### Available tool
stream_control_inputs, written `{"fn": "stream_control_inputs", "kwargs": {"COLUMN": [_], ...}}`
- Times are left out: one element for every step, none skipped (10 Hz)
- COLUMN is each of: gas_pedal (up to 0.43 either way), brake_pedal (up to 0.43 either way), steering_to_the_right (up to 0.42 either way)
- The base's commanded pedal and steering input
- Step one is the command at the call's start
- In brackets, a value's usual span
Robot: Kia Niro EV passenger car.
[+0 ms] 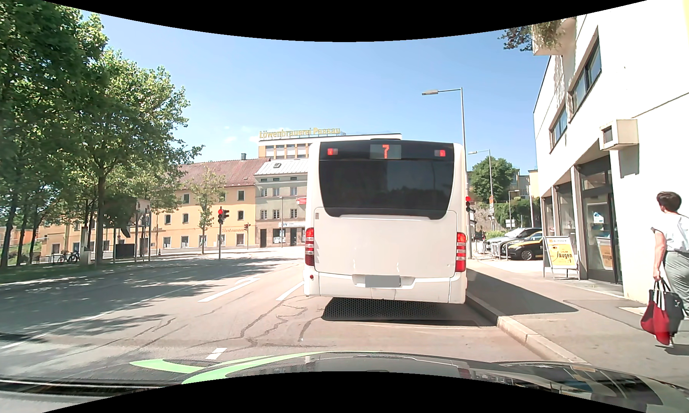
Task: Follow the waypoints while adhering to traffic rules and regulations
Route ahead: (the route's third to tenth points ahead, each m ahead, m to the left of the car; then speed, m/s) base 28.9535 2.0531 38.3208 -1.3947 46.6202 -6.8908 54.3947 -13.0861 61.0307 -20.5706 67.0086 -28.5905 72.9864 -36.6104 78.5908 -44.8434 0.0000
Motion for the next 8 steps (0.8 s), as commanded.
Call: {"fn": "stream_control_inputs", "kwargs": {"gas_pedal": [0.0,0.0,0.0,0.0,0.0,0.0,0.0,0.0], "brake_pedal": [0.287,0.287,0.287,0.287,0.287,0.287,0.287,0.287], "steering_to_the_right": [0.03,0.029,0.029,0.029,0.029,0.028,0.028,0.024]}}
